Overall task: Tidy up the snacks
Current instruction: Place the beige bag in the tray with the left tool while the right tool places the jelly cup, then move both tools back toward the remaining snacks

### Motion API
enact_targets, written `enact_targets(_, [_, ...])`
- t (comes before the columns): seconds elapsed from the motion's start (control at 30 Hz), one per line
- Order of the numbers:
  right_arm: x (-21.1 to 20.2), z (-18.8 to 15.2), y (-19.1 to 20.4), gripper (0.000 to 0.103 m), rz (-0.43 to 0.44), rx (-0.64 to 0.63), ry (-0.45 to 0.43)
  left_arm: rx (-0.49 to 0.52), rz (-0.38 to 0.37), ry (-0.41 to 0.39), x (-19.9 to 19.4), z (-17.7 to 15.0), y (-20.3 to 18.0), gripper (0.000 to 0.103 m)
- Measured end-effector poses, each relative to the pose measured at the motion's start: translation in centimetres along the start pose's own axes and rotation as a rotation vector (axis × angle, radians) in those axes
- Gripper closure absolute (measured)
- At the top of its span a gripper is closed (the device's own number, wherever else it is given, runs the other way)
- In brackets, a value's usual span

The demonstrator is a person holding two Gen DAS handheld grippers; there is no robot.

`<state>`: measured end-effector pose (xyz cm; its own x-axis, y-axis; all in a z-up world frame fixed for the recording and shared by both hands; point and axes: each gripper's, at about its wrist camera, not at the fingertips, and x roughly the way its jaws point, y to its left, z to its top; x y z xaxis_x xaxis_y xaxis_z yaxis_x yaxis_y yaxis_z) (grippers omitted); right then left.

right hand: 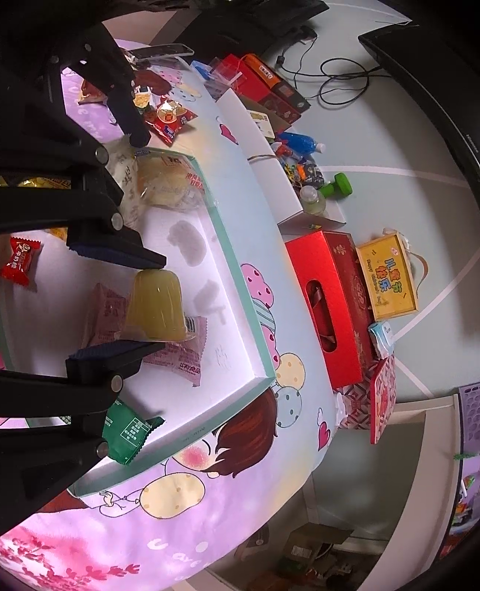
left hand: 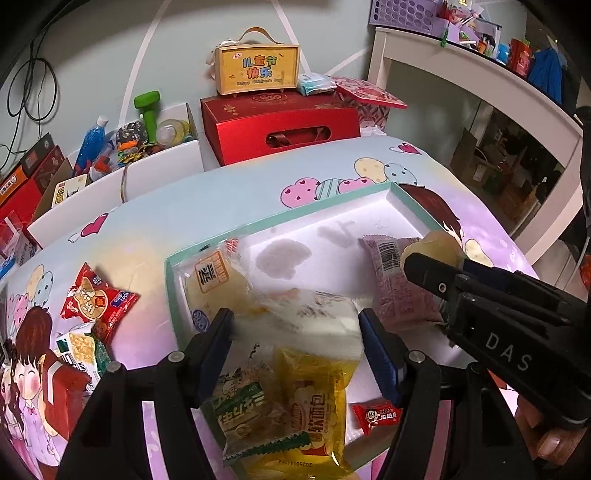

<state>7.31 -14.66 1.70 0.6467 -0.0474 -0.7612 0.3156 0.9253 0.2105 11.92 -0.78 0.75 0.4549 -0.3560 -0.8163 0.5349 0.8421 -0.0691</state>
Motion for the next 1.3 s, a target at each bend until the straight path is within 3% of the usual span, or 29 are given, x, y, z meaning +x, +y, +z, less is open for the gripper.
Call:
enact_targets(0.47, [-0.2,0.2,0.1,0.063,-0.004,0.009,-0.007,0.009,0.027,-0.014,-1.6,0.2,0.3,0.032])
enact_targets(0.77, [0.6,0.1,0.3,0.063,-0.026,-0.005,0.031,-0.103,0.066,-0.027,-2.3,0.2,3.3,0.032])
enact_targets(0.9, [1.2,-0.2,0.9,0.044,-0.048,-0.024,0.056,-0.185,0.103,-0.022,-2.1,-0.1,5.3,0.017])
enact_targets(1.0, [1.6,-0.4,1.5,0.040,-0.065,-0.033,0.068,-0.239,0.122,-0.015,-1.7,-0.5,6.9,0.016])
enact_targets(1.1, [2.0,-0.6,2.0,0.031,-0.077,-0.044,0.081,-0.277,0.152,-0.012,-1.5,-1.0,8.1,0.010])
enact_targets(1.3, [2.2,-0.8,2.9,0.012,-0.086,-0.076,0.074,-0.324,0.187,-0.013,-1.3,-1.8,9.9,0.009])
